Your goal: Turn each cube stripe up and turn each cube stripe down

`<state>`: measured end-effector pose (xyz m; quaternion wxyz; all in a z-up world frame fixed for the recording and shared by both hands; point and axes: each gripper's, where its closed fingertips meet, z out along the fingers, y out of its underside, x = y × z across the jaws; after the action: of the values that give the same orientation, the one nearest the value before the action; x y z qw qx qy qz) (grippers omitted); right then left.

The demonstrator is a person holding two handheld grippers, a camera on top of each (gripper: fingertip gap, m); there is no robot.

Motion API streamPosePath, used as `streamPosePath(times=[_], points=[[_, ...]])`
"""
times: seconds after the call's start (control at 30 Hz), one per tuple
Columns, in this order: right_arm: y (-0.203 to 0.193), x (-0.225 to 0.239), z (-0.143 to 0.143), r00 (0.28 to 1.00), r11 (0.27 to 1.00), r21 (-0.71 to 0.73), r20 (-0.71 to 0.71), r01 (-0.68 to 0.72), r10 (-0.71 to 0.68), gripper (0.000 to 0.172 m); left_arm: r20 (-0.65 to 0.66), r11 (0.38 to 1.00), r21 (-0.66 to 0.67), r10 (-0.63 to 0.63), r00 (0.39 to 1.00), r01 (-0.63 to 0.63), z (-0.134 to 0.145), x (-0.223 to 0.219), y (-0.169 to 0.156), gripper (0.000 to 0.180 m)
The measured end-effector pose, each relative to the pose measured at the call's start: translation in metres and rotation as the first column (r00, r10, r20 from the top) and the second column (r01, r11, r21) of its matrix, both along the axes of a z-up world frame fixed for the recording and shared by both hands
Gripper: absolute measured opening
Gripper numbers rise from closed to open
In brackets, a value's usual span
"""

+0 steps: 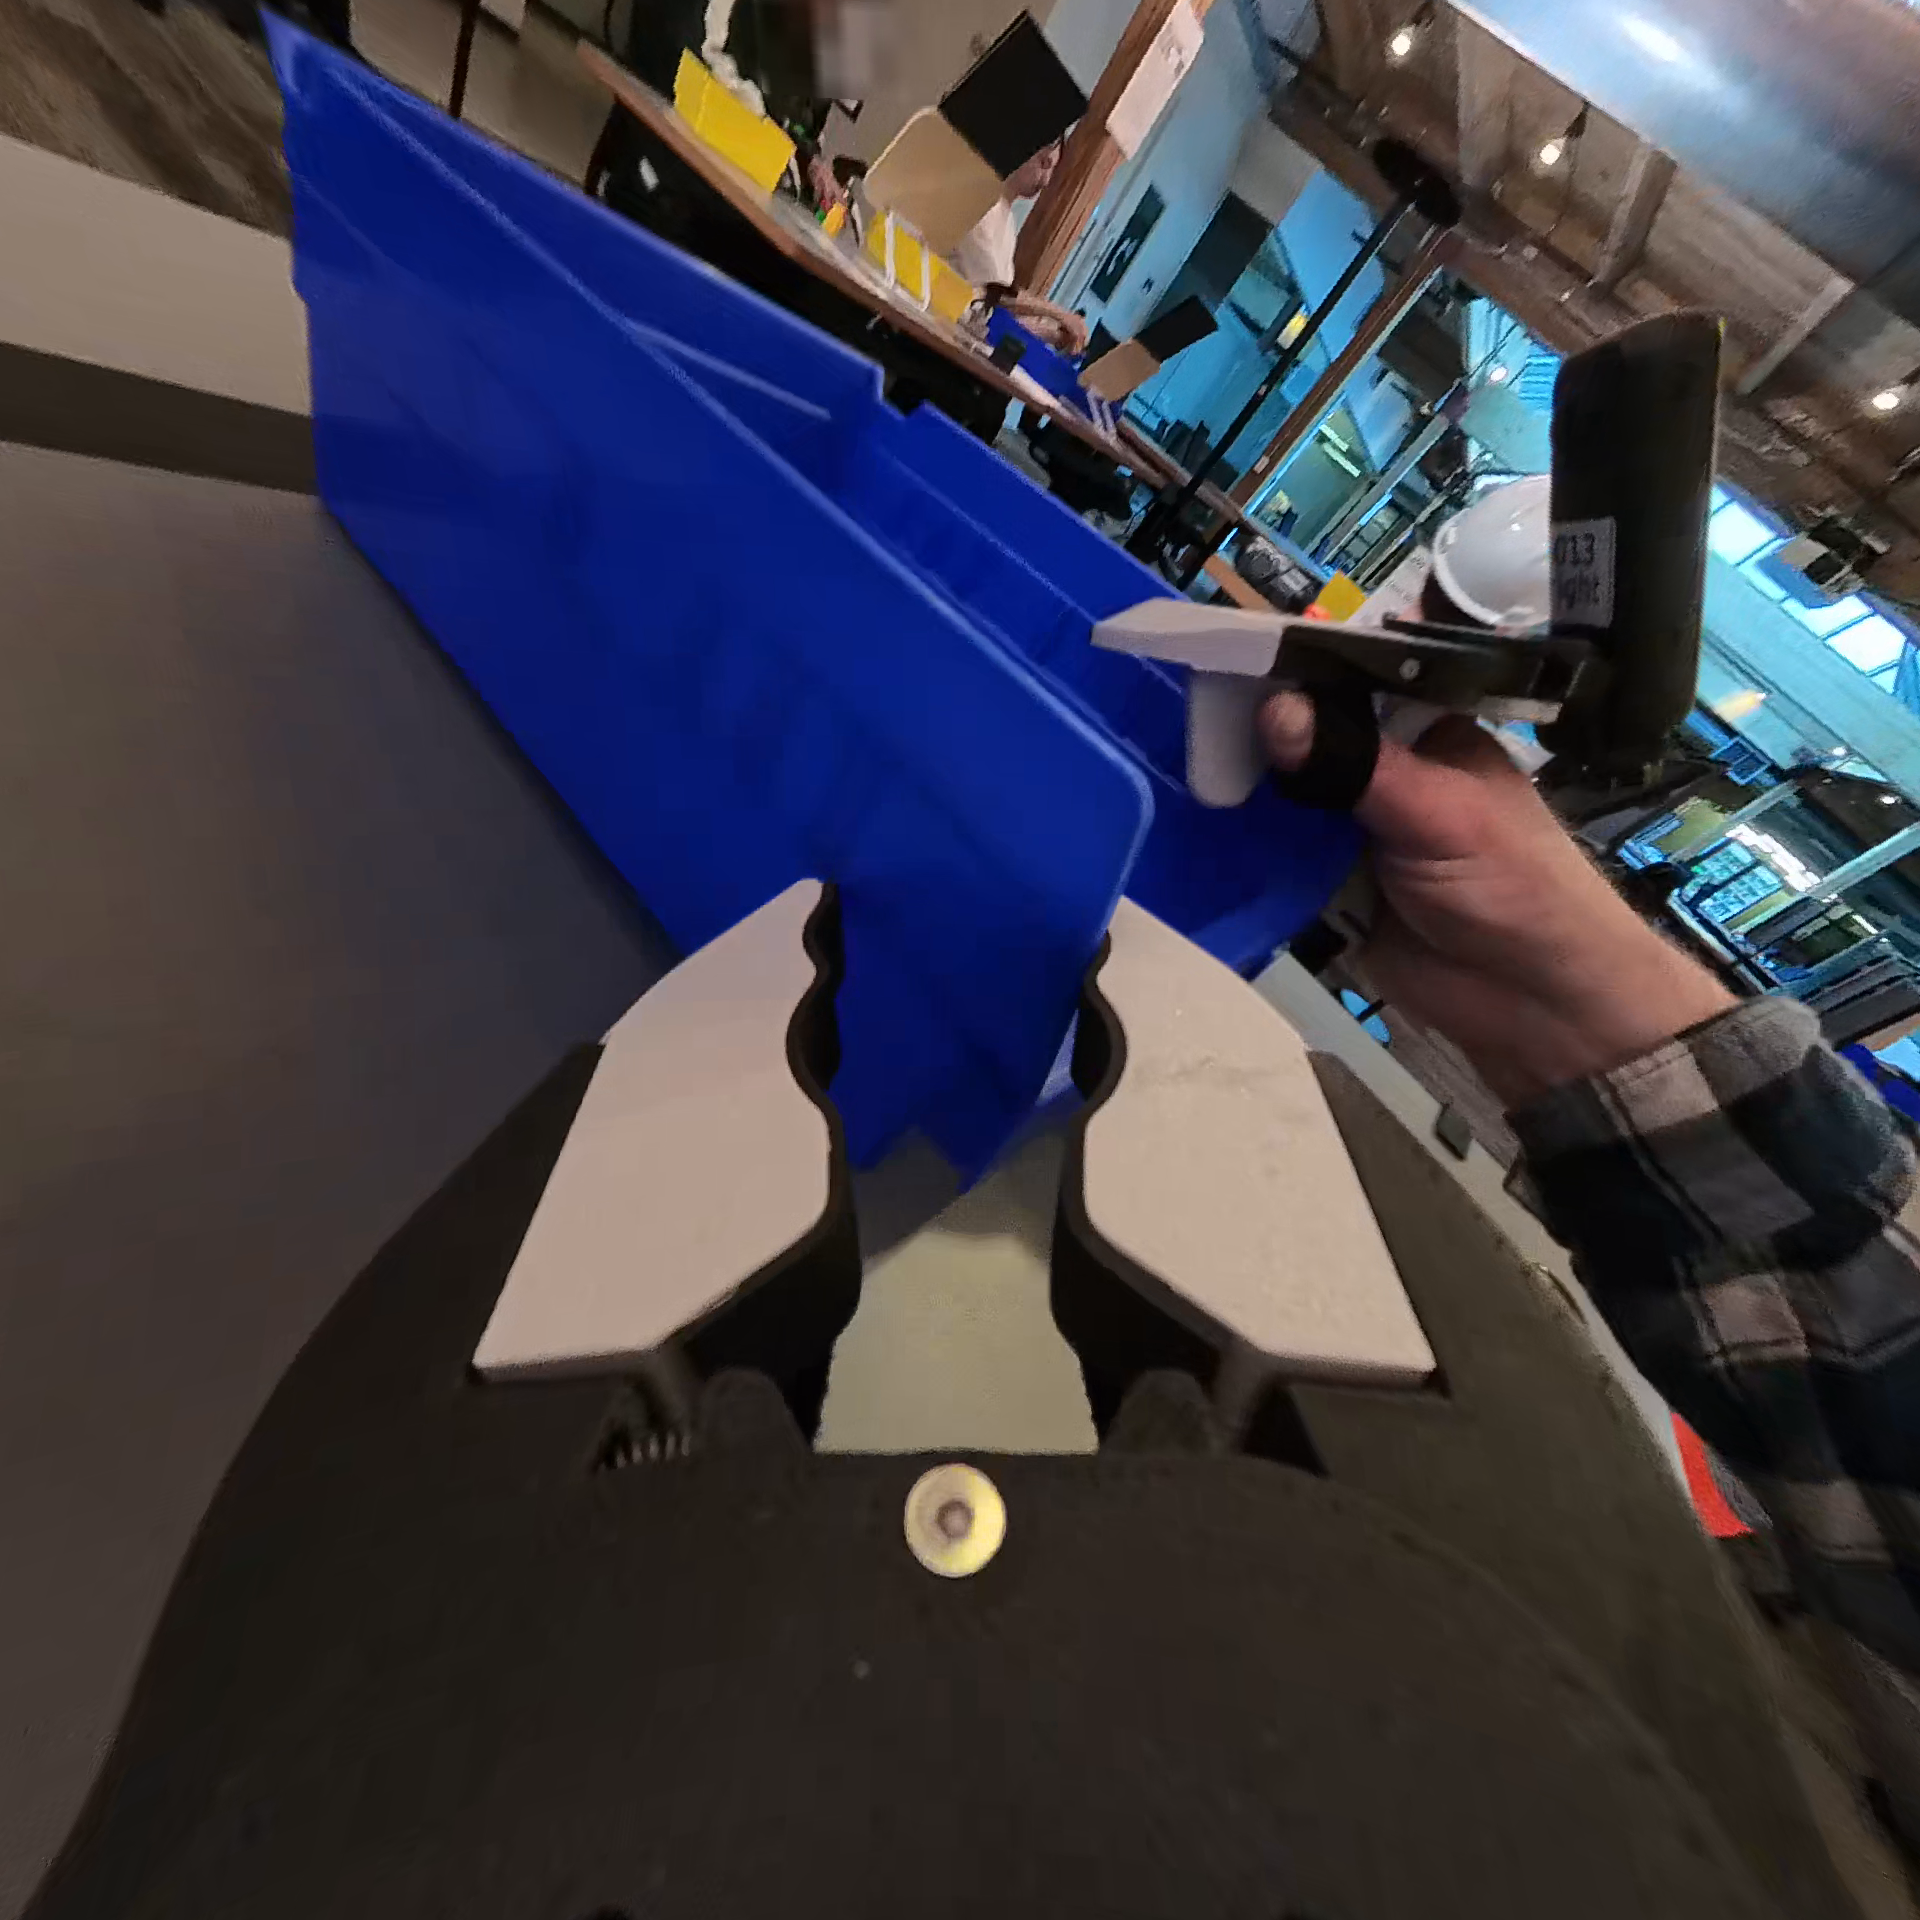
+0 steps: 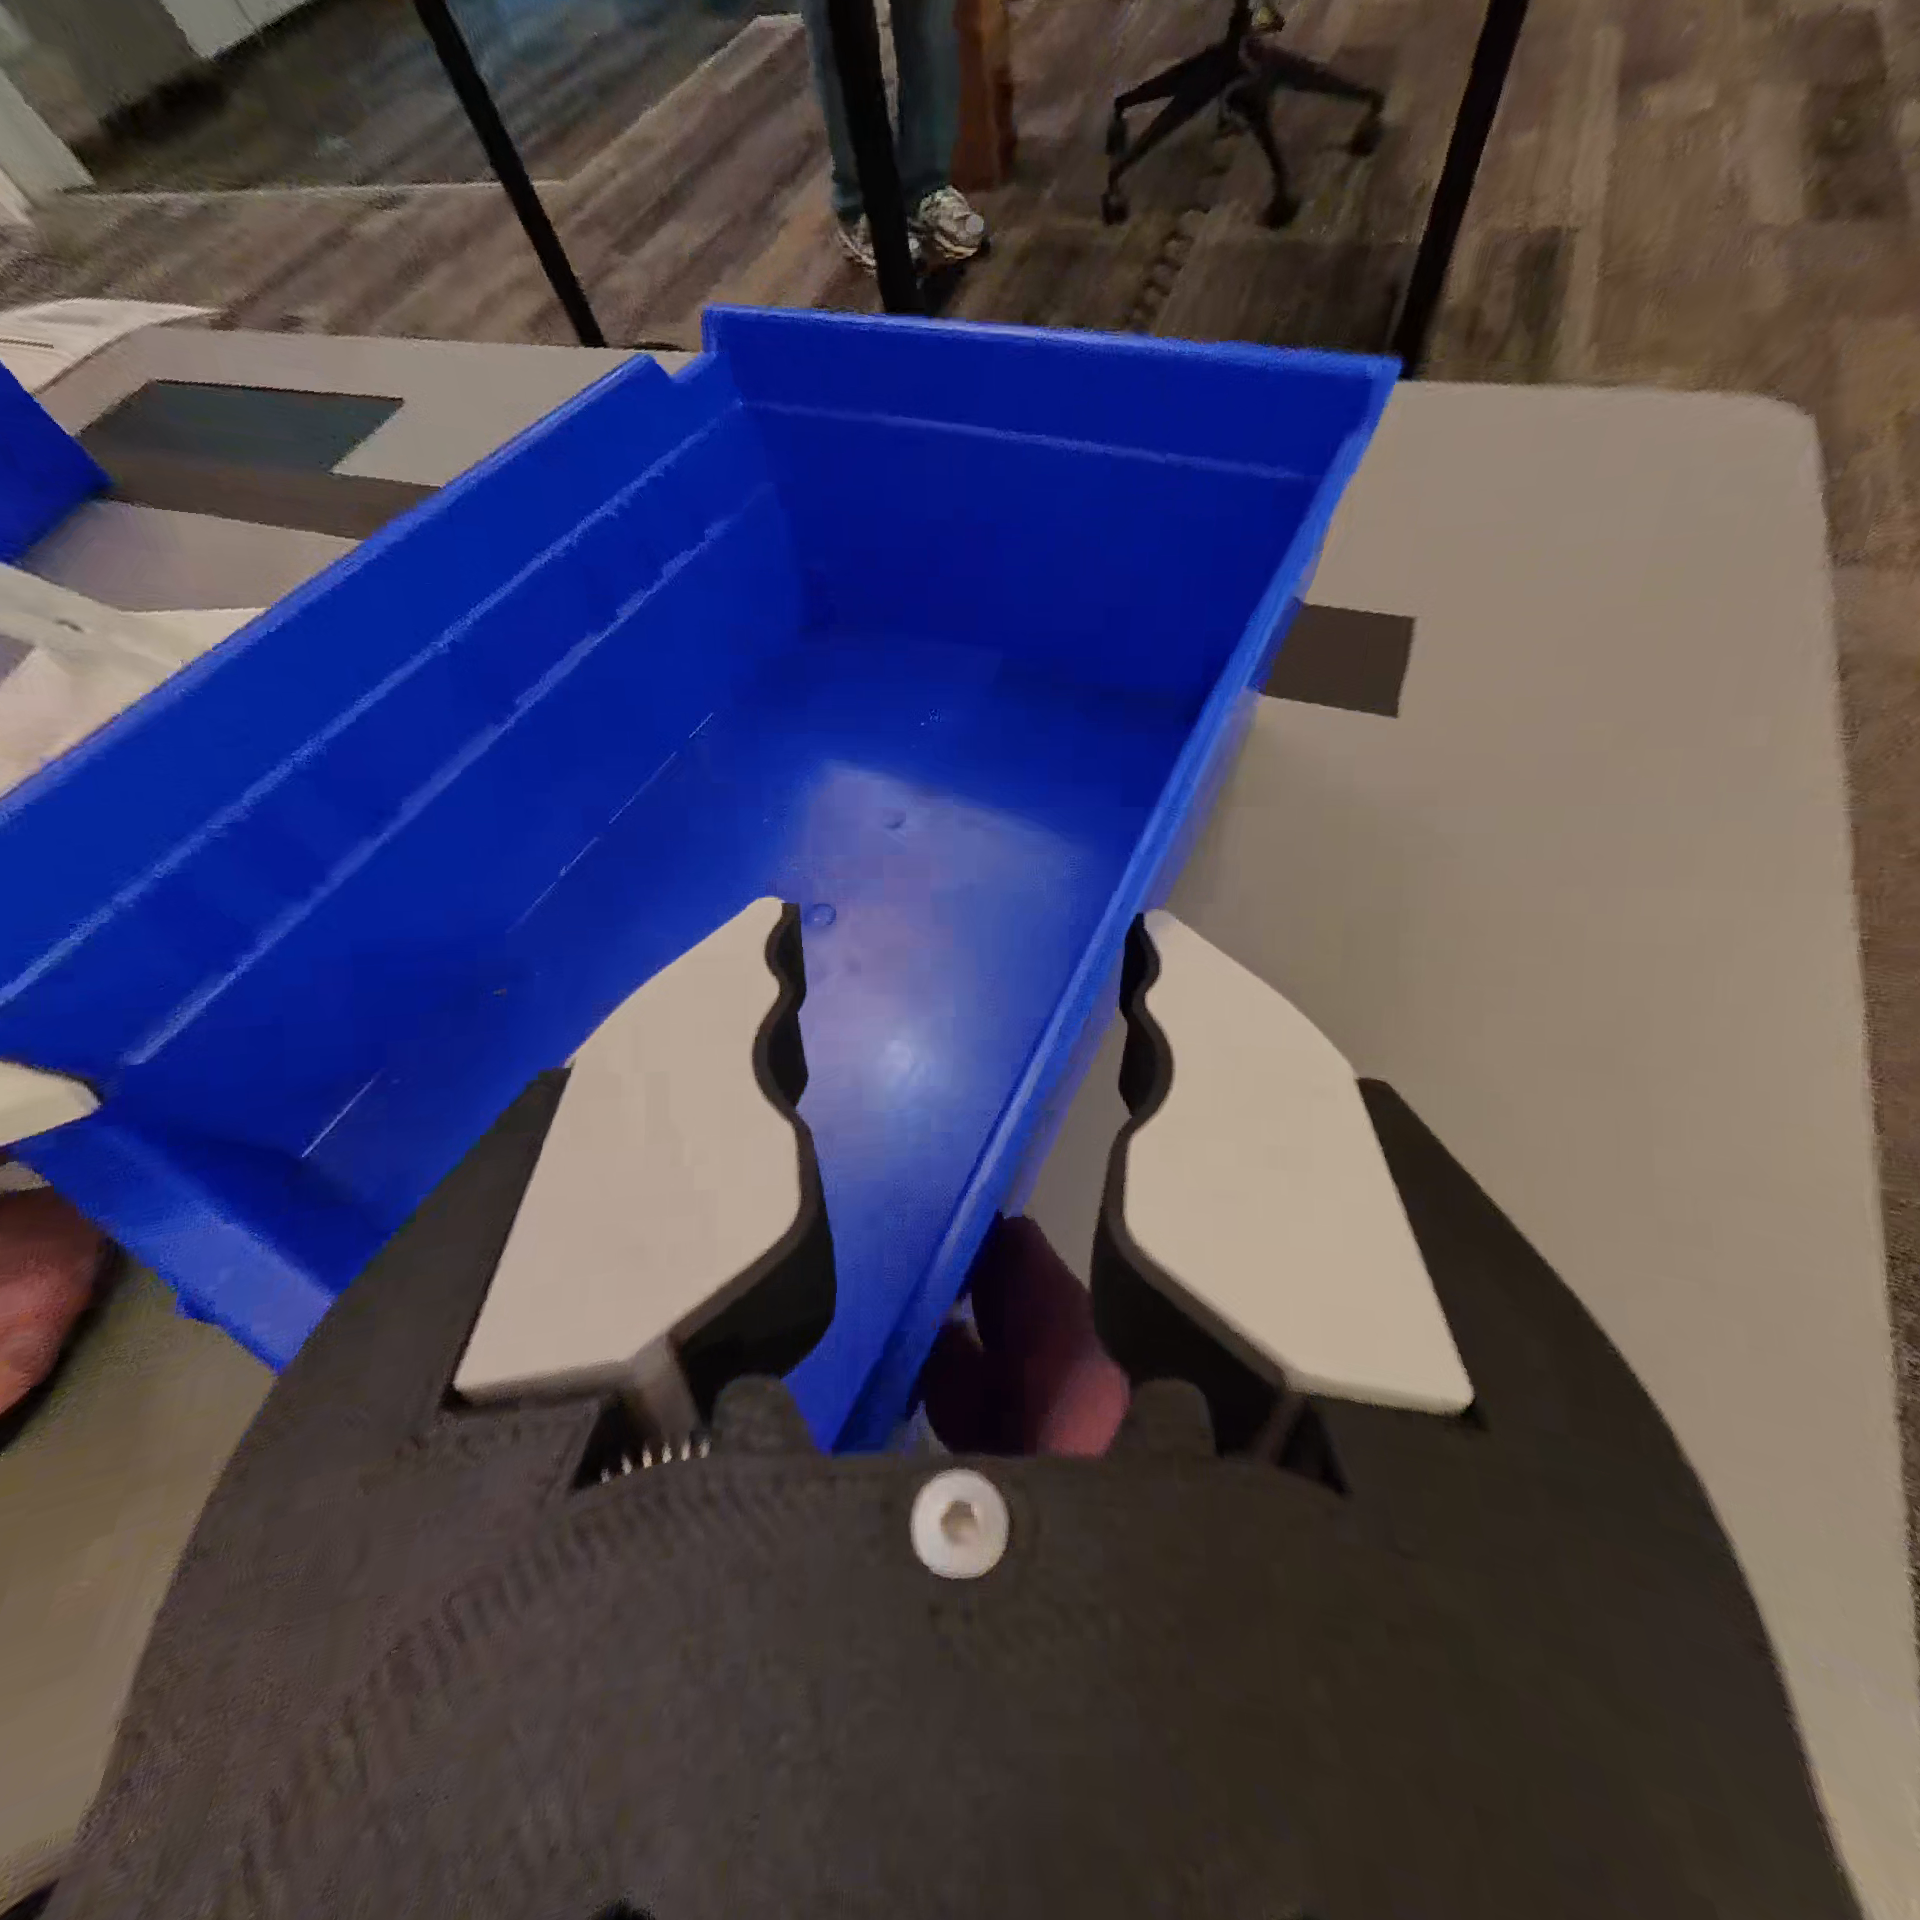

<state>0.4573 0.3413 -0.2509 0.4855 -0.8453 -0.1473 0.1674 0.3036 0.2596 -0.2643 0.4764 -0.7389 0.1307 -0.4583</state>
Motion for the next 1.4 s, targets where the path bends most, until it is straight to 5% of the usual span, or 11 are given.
streamPosePath(times=[0.13,0.3,0.47,0.6,0.73,0.87,1.1,1.3,1.4], points=[[0.025,0.001,-0.016,0.997,1.0,-0.016,0.076,-0.014,0.015,0.056,-0.014,0.991,-0.13,-0.018,1.0,0.016,-0.017,0.003,0.021,0.048],[0.041,0.006,-0.011,0.999,0.999,-0.042,0.011,-0.032,0.033,0.065,-0.017,0.977,-0.166,-0.139,0.99,0.134,-0.017,0.008,0.022,0.049],[0.017,0.022,0.033,0.984,0.99,0.14,0.173,0.028,-0.053,0.076,-0.006,0.965,-0.109,-0.24,0.971,0.238,-0.001,-0.005,-0.02,0.049],[-0.049,-0.016,0.094,0.967,0.923,0.372,0.256,-0.095,-0.003,0.07,-0.03,0.949,0.063,-0.307,0.951,0.308,0.033,-0.029,-0.08,0.045],[-0.119,-0.08,0.136,0.968,0.83,0.521,0.235,-0.201,0.086,0.061,-0.215,0.912,0.318,-0.195,0.957,0.257,0.062,-0.084,-0.118,0.035],[-0.168,-0.154,0.147,0.948,0.827,0.474,0.056,-0.303,0.315,0.0,-0.307,0.876,0.455,-0.016,0.952,0.161,0.09,-0.161,-0.125,0.01],[-0.182,-0.266,0.128,0.901,0.788,0.451,0.098,-0.42,0.424,0.005,-0.489,0.882,0.468,0.305,0.817,-0.049,0.094,-0.319,-0.105,0.0],[-0.177,-0.347,0.093,0.874,0.775,0.407,0.173,-0.484,0.455,0.012,-0.584,0.853,0.461,0.499,0.64,-0.245,0.081,-0.44,-0.094,0.054],[-0.173,-0.373,0.072,0.862,0.775,0.379,0.197,-0.506,0.467,0.013,-0.669,0.857,0.415,0.514,0.537,-0.305,0.064,-0.485,-0.092,0.061]])
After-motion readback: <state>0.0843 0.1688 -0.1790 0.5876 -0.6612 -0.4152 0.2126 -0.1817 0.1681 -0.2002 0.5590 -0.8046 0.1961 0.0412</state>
